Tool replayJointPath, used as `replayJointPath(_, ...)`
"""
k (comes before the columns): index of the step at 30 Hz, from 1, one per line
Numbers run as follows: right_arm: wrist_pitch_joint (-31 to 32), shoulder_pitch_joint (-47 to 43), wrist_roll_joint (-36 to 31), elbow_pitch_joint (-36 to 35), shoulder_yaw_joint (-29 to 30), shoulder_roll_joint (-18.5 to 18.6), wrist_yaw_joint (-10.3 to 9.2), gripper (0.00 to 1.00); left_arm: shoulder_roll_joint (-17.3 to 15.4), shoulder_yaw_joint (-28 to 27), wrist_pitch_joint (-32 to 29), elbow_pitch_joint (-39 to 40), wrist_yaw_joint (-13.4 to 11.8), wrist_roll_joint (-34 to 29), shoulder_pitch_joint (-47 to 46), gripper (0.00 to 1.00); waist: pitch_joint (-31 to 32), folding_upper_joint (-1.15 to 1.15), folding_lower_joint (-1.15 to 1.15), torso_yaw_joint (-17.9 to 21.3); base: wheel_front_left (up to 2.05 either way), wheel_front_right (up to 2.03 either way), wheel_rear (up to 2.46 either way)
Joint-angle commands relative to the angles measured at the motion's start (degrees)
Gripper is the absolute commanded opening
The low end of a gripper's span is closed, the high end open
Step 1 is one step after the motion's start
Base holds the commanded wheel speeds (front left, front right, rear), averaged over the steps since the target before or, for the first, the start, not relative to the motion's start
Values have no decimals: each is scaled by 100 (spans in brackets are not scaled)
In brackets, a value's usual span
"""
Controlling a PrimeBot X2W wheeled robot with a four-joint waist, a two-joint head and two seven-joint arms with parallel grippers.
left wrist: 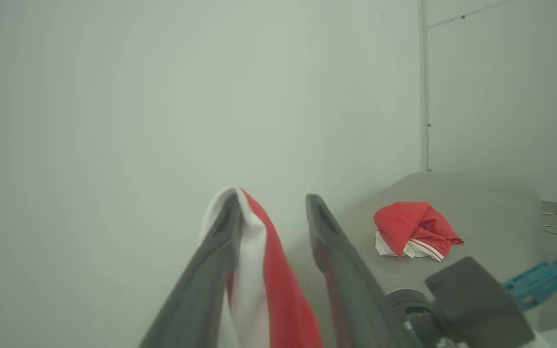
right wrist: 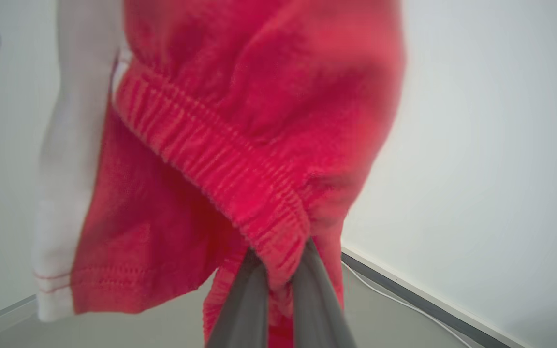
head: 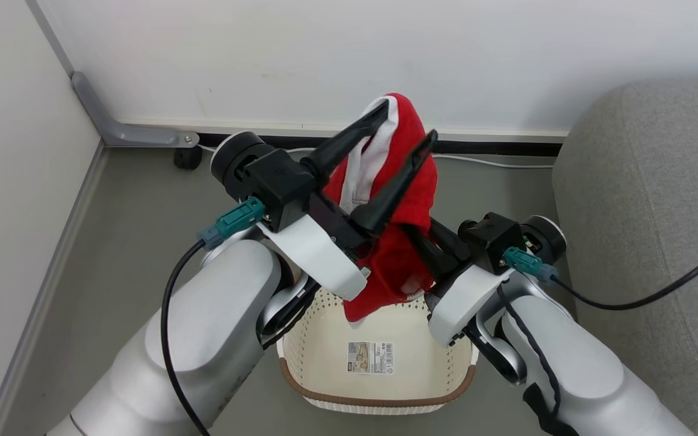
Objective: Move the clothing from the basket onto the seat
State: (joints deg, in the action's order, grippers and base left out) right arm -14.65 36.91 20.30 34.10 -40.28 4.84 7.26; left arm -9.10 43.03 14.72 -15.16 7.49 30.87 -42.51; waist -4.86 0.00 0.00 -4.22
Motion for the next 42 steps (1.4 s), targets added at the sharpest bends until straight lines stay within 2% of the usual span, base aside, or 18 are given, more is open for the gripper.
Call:
replayJointPath(1, -35, -73, 21, -220, 68, -43, 23, 0, -136, -218, 28, 73, 0, 45, -91, 100, -6, 0, 0, 71, 0, 0, 0)
replayJointPath(7, -35, -320, -12, -498, 452, 84, 23, 0, -162, -269, 28, -49, 0, -4, 35, 100, -17, 0, 0, 271, 0, 0, 0)
replayJointPath(17, -35, -873, -217, -968, 1409, 183, 23, 0, -171, -375, 28, -156, 0, -111, 437, 100, 9, 0, 0, 773, 0, 0, 0)
replayJointPath(26, -35, -1141, -373, -1284, 2063, 259, 23, 0, -119, -567, 28, -178, 0, -200, 851, 100, 33, 0, 0, 1436, 0, 0, 0)
replayJointPath(42, -35, -1414, -403, -1747, 2699, 240, 23, 0, -61, -740, 28, -169, 0, -350, 1330, 100, 40, 0, 0, 2688, 0, 0, 0)
